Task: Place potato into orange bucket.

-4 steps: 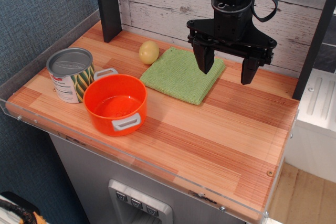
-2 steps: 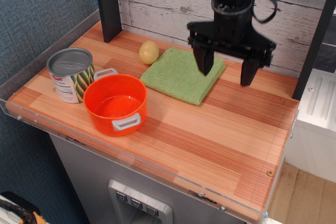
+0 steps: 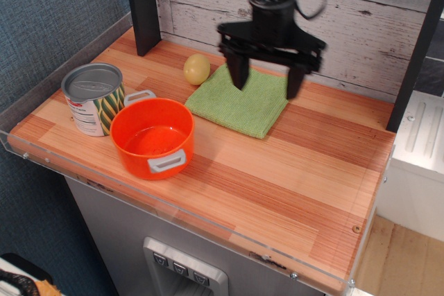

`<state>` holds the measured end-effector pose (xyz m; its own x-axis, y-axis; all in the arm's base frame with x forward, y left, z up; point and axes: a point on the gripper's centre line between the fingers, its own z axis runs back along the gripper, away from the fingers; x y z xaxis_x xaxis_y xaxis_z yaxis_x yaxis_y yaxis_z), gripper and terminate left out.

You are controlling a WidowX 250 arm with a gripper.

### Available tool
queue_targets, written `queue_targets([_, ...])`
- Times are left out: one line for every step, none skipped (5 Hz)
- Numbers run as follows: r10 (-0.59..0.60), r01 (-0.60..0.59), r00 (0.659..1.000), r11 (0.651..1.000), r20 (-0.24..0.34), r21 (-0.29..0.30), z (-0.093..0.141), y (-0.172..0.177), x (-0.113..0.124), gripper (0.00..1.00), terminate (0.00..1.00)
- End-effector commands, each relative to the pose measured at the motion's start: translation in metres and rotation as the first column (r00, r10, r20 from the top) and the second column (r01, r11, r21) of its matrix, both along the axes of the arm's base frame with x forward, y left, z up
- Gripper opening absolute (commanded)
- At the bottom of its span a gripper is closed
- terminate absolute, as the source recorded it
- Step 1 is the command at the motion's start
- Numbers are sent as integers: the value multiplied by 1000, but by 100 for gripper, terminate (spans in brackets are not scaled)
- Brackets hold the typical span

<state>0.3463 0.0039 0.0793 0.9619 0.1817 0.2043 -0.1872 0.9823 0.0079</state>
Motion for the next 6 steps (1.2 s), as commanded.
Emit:
queue_targets([117,-117,991,993,57,-16,12,57,30,100,0])
queue_targets([154,-158,986,985,60,67,10,78,40,100,0])
queue_targets([201,-206,978,973,54,101,7,102,40,100,0])
queue_targets([179,-181,983,980,29,88,-4,110,45,100,0])
queue_targets([184,-185,983,979,25,81,-10,117,43,100,0])
queue_targets([165,-166,985,986,42,26,-15,119,41,100,0])
